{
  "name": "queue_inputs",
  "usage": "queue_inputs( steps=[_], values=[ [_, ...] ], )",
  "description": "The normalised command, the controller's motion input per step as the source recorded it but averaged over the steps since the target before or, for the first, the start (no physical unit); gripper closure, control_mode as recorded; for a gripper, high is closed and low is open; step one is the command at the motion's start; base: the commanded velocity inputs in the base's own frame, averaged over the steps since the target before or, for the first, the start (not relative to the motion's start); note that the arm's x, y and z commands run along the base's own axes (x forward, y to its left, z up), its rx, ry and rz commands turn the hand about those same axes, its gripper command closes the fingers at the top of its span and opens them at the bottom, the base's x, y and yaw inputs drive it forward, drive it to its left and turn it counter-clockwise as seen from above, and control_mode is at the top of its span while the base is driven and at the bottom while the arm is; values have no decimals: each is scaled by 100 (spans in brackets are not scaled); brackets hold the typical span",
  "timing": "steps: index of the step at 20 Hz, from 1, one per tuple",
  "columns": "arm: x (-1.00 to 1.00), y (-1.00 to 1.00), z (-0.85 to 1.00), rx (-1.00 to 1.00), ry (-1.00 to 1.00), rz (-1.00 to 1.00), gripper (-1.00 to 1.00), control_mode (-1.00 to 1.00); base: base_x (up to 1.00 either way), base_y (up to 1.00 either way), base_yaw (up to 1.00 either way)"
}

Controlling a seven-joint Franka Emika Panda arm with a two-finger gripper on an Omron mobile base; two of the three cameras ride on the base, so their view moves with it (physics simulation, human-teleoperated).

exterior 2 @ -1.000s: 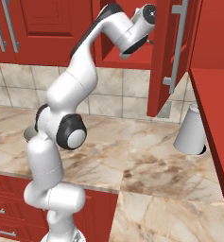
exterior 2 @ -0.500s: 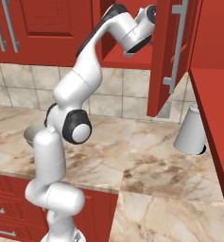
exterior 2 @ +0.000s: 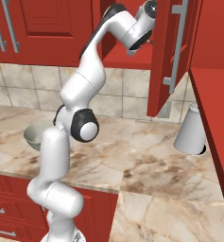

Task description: Open the cabinet and setup a tea strainer by placing it in the bowl upright.

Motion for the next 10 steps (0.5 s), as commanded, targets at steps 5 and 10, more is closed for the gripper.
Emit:
queue_inputs(
  steps=[5,10],
  values=[
    [15,0,0,-3,3,-3,-100,-100,0,0,0],
    [22,0,0,-1,5,0,-100,-100,0,0,0]
  ],
)
